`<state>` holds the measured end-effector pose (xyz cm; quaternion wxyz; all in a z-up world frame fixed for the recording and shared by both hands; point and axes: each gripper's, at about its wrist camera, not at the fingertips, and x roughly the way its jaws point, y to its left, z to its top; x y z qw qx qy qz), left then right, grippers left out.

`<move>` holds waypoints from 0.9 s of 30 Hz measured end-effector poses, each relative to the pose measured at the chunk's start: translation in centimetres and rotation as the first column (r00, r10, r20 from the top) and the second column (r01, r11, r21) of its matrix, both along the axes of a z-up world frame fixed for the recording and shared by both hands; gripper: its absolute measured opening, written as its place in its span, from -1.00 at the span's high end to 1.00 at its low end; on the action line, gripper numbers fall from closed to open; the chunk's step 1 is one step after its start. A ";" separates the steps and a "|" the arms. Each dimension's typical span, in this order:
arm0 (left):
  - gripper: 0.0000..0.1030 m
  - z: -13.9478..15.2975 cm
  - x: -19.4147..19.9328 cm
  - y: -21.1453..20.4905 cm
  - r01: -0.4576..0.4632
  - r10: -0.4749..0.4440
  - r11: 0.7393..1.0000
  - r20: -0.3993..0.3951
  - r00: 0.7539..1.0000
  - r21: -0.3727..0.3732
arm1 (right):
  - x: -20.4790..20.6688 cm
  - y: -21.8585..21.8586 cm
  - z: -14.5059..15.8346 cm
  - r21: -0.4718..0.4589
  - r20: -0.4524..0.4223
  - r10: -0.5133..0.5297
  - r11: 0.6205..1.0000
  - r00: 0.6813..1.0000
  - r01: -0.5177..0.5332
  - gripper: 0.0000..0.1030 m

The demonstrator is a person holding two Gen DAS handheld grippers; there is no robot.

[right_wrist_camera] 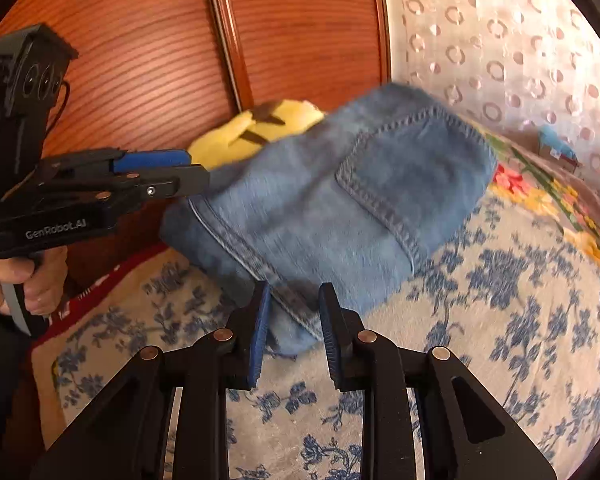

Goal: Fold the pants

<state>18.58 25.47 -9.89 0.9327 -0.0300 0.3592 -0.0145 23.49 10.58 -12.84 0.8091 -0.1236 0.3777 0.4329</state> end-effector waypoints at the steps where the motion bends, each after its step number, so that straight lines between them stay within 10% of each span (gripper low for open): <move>1: 0.25 -0.7 0.2 0.1 -0.008 0.008 1.000 -0.020 1.000 0.005 | 0.1 -0.2 -0.3 -0.002 -0.005 -0.003 1.000 1.000 0.003 0.53; 15: 0.24 0.3 -1.4 -2.1 -0.050 0.050 0.999 0.003 0.999 0.020 | -0.5 -4.4 1.4 0.044 0.016 -0.078 0.996 0.997 0.077 0.47; 27: -0.38 5.2 -4.4 -7.1 0.000 -0.005 0.999 0.120 0.993 0.038 | -2.8 -10.7 5.1 0.105 0.082 -0.188 0.978 0.979 0.179 0.29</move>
